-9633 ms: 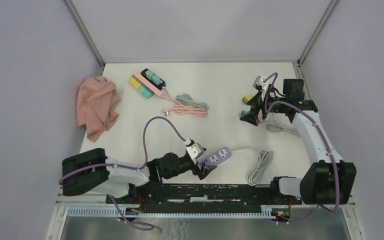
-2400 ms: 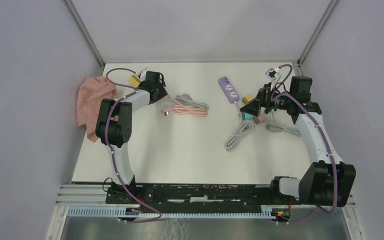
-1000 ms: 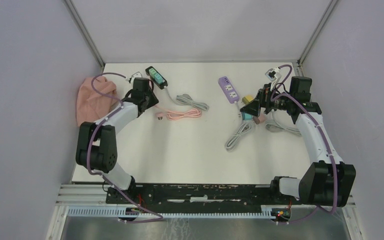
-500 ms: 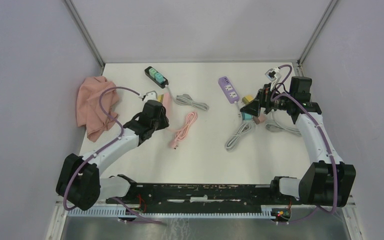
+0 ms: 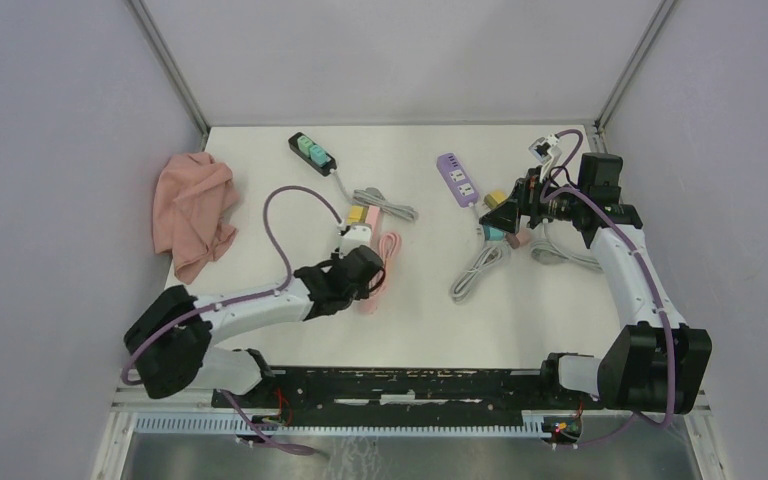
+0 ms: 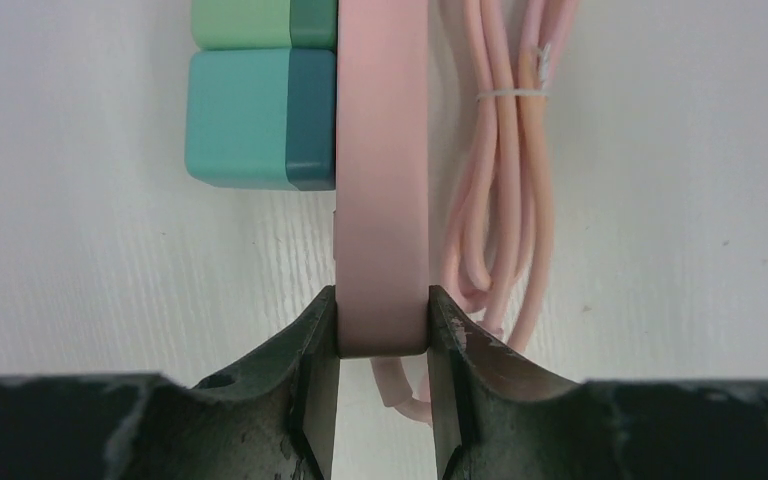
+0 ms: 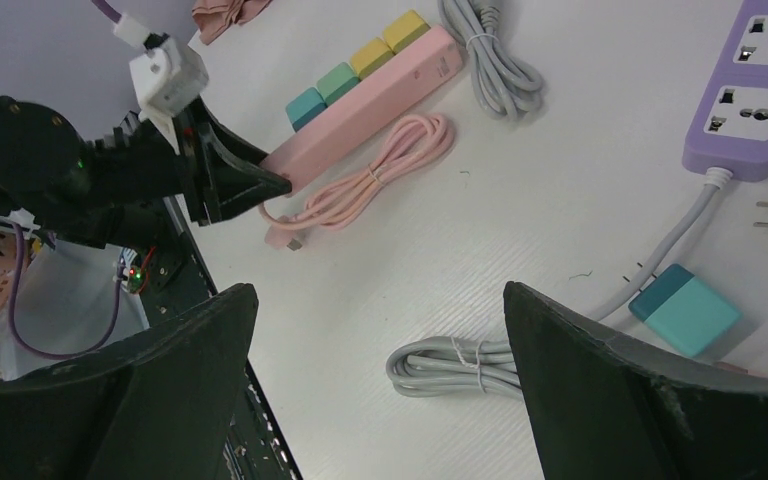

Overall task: Pull the plug off the socket
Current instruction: Move the socket to the center of the board.

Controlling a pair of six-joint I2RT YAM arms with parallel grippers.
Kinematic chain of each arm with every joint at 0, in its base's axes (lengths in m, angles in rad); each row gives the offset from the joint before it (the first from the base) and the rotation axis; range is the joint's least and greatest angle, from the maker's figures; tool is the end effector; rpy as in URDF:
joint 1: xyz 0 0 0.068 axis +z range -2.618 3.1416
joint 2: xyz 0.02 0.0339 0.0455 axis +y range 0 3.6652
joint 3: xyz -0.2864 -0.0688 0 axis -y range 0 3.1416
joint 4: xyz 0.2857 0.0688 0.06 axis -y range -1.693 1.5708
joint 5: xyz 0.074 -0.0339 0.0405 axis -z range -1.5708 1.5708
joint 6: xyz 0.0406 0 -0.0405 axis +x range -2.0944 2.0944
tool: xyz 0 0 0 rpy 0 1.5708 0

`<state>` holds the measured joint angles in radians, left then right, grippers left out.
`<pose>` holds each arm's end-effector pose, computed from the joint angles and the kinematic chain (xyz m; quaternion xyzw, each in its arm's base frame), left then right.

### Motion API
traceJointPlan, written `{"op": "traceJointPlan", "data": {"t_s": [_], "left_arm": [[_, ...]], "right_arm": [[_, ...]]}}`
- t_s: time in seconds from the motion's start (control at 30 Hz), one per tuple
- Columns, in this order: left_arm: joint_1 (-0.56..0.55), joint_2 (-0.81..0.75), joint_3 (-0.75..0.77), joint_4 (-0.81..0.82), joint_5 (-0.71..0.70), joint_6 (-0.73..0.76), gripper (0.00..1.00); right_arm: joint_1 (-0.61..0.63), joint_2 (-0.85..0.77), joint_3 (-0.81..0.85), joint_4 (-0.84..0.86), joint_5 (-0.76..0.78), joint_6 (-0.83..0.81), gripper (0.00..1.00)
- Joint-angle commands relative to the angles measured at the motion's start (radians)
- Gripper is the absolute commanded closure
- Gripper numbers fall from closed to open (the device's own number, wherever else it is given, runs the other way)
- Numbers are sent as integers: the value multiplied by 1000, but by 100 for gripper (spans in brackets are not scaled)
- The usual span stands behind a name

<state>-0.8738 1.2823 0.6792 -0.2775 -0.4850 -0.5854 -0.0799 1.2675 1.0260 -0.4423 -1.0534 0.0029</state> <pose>0.1929 -0.2009 0.1907 0.0509 0.9157 -0.0504 0.3954 0.3010 0.0113 0.3173 -0.1832 0.7891 0.4394 0.3881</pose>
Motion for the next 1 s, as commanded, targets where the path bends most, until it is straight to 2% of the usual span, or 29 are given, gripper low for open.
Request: {"op": "traceJointPlan", "data": {"t_s": [0.0,0.2,0.23,0.33,0.43,0.67,0.83,0.97], "left_arm": [[-113,145,108,-60,-207,-13,97],[-234,338,242,-207,-399,-14,96],[-248,357,259,-219,-412,-7,92],[-280,389,292,-232,-408,25,69],[-293,384,298,-209,-334,69,51],[-292,227,235,-82,-110,134,19],[-270,67,195,-6,-24,152,6],[-177,-52,126,107,111,139,4]], "right_arm": [[5,-2,21,22,-15,-8,0],[6,0,19,21,-13,-10,0],[6,0,20,21,-13,-9,0],[5,0,21,20,-15,-10,0],[8,0,20,19,-15,-9,1],[8,3,21,17,-16,-11,0],[10,7,22,16,-15,-11,0],[9,7,22,15,-12,-13,0]]}}
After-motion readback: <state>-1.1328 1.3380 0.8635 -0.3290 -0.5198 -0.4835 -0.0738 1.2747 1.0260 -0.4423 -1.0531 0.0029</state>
